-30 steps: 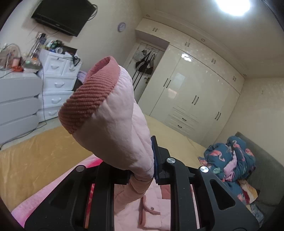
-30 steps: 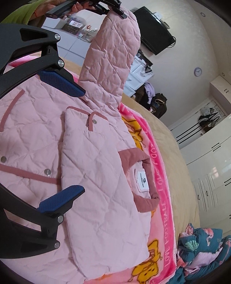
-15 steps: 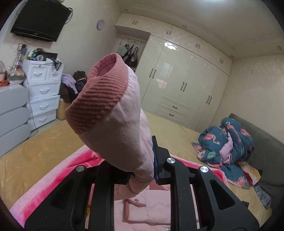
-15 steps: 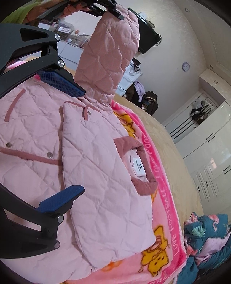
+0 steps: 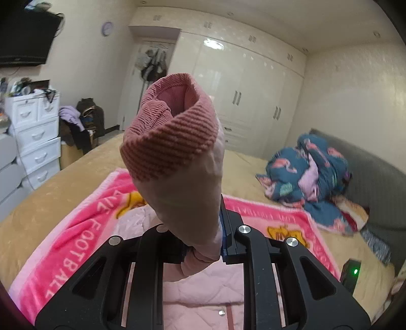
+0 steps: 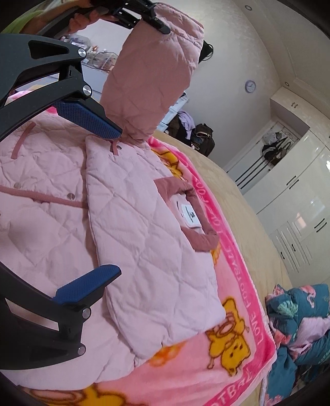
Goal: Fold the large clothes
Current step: 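Carry the sleeve over the jacket front with the left gripper and release, then withdraw the left gripper from the folded sleeve, then grasp the ribbed sleeve cuff with the right gripper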
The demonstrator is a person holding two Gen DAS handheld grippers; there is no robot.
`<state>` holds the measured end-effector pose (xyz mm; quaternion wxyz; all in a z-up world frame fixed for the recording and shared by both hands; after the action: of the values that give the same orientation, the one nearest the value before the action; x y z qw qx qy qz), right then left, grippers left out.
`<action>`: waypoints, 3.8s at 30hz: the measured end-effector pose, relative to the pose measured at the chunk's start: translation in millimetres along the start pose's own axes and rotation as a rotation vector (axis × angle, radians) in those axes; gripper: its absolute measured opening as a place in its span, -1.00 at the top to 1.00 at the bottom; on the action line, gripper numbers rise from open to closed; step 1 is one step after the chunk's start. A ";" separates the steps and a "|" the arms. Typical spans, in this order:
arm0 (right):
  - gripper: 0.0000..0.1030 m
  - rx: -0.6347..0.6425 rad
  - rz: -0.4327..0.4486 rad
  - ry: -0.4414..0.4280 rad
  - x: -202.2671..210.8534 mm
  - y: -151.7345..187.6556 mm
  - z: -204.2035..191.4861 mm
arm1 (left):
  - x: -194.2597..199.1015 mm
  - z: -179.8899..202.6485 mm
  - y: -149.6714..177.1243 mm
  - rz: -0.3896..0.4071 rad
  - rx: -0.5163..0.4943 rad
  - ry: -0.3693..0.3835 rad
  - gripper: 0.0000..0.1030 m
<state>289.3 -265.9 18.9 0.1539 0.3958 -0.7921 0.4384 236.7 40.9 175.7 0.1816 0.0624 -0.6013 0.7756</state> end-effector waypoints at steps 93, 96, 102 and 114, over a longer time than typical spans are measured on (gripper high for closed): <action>0.69 0.207 0.092 0.095 -54.7 -81.2 -21.5 | -110.4 -176.5 66.6 -0.312 0.122 -0.107 -0.82; 0.69 0.181 0.058 0.121 -68.9 -77.2 -13.4 | -119.6 -167.6 76.5 -0.341 0.090 -0.099 -0.82; 0.65 0.142 0.025 0.151 -81.2 -68.1 -0.1 | -131.6 -153.5 89.5 -0.374 0.060 -0.083 -0.82; 0.04 0.121 0.034 0.220 -76.2 -59.1 8.2 | -150.3 -125.6 113.2 -0.438 -0.019 -0.051 -0.82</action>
<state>383.9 -253.0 3.0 0.2082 0.3402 -0.7492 0.5288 350.9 106.0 -8.5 0.3312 0.2093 -0.5852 0.7099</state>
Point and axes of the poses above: each gripper's, at about its wrist camera, not at the fingertips, and x roughly against the way its jaws point, z to its right, y to its underside, the point moved 2 cm from there along -x, roughly the way its jaws point, and after that the axes turned 7 degrees about y, right-handed, at the moved point
